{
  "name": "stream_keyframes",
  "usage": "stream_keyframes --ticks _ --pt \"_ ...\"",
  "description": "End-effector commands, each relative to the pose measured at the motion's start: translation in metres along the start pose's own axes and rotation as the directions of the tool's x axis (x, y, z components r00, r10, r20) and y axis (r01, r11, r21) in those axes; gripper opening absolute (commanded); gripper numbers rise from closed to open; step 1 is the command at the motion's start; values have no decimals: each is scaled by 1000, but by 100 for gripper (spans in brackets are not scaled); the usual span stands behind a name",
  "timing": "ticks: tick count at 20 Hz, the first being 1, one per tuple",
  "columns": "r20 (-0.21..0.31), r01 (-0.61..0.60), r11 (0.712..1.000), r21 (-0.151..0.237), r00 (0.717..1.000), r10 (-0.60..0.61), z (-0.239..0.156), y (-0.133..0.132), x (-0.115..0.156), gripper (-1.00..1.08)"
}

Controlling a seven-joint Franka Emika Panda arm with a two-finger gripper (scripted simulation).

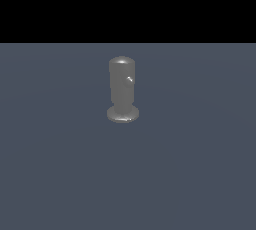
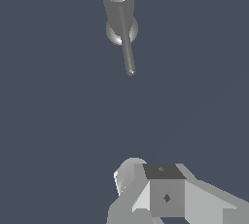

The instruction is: Turn on the faucet by rotating a designated handle.

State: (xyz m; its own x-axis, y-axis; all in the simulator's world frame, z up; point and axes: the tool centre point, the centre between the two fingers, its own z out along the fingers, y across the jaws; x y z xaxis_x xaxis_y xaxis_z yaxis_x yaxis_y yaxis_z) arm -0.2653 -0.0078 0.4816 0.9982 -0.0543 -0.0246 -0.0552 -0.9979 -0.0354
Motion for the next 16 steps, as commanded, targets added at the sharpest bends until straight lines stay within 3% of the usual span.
stream_keyframes --ticks 1,8,16 --pt "0 0 1000 0 1000 0 0 0 0 -100" --pt "-1 6 1000 -2 1000 -6 11 -2 5 -100" --pt "-4 29 1000 -7 1000 -29 49 -9 21 -100"
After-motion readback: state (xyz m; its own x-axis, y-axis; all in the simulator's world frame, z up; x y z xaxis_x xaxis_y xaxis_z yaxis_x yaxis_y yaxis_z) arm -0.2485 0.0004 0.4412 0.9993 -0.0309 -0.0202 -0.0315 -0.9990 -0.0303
